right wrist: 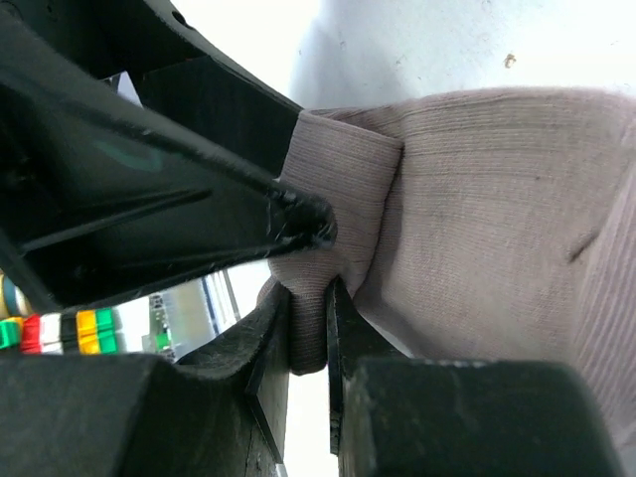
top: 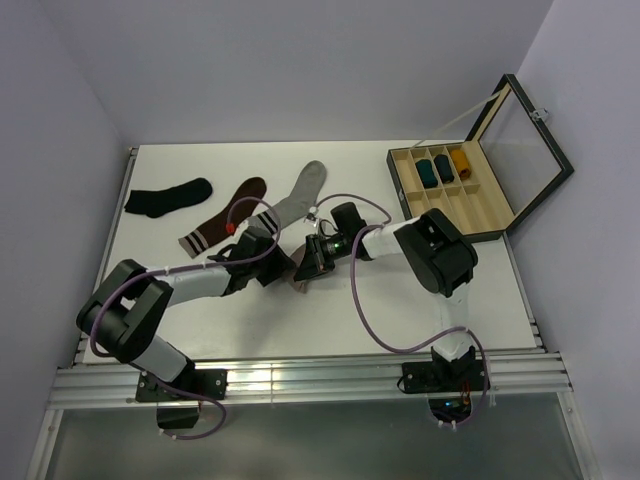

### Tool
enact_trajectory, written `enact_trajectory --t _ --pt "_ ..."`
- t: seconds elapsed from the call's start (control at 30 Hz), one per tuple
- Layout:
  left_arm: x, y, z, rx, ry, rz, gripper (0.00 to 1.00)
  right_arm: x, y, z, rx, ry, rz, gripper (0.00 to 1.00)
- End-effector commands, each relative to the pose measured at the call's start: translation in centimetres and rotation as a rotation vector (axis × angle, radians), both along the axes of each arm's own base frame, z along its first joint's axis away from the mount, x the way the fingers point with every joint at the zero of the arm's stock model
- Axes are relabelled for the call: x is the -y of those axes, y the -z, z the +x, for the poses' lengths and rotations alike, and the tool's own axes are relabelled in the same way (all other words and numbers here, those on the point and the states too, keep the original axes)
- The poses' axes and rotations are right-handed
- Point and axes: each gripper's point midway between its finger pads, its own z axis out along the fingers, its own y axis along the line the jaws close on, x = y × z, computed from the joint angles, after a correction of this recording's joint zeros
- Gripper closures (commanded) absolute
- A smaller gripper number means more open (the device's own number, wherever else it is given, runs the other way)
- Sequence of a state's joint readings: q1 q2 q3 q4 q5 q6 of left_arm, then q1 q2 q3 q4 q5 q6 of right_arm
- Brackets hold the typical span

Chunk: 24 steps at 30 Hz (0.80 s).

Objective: Roll the socks
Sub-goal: Roll the sock at the center of the board.

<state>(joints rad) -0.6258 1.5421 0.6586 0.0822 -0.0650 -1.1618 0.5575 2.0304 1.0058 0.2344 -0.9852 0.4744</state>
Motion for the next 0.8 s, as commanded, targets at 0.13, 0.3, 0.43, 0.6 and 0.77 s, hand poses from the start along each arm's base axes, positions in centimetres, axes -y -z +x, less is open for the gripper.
enact_trajectory --t 0.13,0.3,0.43,0.6,0.77 --pt "-0.9 2.1 -0.7 -0.075 -0.03 0.049 0.63 0.7 1.6 0.8 -0.041 0.041 -0.081 0.91" --pt "-1.0 2.3 -0.5 -0.083 -0.029 0.074 0.82 1.7 0.5 1.1 0.058 0.091 -0.129 0.67" --pt "-1.4 2.5 -0.7 -0.104 -0.016 0.116 0.87 2.5 -1.8 1.9 0.253 0.169 -0.182 0.49" --pt "-1.3 2.1 -0.4 -0.099 0.003 0.14 0.9 3.7 -4.5 3.4 0.592 0.306 -0.304 0.43" --pt "-1.3 2.2 -0.5 -0.116 0.026 0.164 0.9 1.9 -5.8 2.3 0.827 0.308 -0.359 0.42"
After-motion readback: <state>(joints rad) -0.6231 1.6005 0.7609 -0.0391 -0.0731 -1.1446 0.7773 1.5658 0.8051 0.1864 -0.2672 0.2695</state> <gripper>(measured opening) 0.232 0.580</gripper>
